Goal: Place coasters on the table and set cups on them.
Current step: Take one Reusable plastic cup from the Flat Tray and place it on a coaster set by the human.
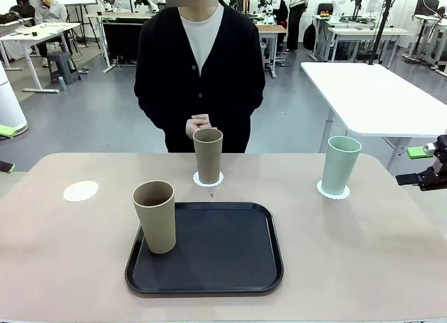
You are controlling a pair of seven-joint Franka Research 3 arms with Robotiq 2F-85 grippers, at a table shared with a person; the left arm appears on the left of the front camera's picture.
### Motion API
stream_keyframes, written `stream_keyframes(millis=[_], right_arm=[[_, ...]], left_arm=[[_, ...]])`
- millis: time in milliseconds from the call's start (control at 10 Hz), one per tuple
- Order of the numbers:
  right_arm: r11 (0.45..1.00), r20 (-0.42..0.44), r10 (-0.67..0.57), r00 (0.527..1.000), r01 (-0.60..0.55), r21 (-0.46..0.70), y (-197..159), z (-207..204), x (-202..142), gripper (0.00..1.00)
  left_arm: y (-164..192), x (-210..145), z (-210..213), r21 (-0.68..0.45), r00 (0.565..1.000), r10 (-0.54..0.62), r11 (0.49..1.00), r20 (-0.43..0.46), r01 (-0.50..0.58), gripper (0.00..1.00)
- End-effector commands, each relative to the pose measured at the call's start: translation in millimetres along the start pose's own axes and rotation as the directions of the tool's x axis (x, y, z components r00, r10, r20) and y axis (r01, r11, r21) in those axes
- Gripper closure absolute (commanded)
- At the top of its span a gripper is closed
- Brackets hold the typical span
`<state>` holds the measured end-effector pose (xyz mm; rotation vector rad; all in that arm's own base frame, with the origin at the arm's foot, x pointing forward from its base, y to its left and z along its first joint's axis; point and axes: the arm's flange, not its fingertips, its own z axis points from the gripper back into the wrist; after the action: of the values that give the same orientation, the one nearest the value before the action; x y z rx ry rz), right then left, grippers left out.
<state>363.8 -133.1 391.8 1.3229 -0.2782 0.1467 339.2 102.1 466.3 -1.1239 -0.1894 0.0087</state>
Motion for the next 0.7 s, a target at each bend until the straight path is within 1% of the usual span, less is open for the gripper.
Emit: stream_keyframes(millis=[0, 300, 400, 500, 600], right_arm=[[1.0, -0.003, 0.001, 1.0, -0.001, -0.003, -0.6, -1.1, 2.3, 0.0], [1.0, -0.003, 0.001, 1.0, -0.001, -0.003, -0.6, -1.1, 2.3, 0.0], [1.0, -0.003, 0.001, 1.0, -0.001, -0.003, -0.6, -1.1, 2.3, 0.0], [1.0, -0.003, 0.001, 1.0, -0.001, -0.003, -0.6, -1.1, 2.3, 0.0], [1.0, -0.003, 0.001, 1.0, -0.001, -0.003, -0.6, -1.1, 2.3, 0.0]], left_arm=[[-0.9, -0.6, 0.7, -0.012, 1.0, -0.007, 1.0, 0.004, 0.007, 0.0], [0.0, 0.0, 0.0, 0.0, 1.0, 0.0, 1.0, 0.0, 0.0, 0.0], [-11.1, 21.4, -11.2, 0.109, 0.985, -0.171, 0.979, -0.03, 0.173, 0.0], [-21.5, 46.7, -26.1, 0.177, 0.968, -0.223, 0.954, -0.112, 0.241, 0.0], [-30.6, 60.7, -39.4, 0.206, 0.935, -0.292, 0.921, -0.201, 0.331, 0.0]])
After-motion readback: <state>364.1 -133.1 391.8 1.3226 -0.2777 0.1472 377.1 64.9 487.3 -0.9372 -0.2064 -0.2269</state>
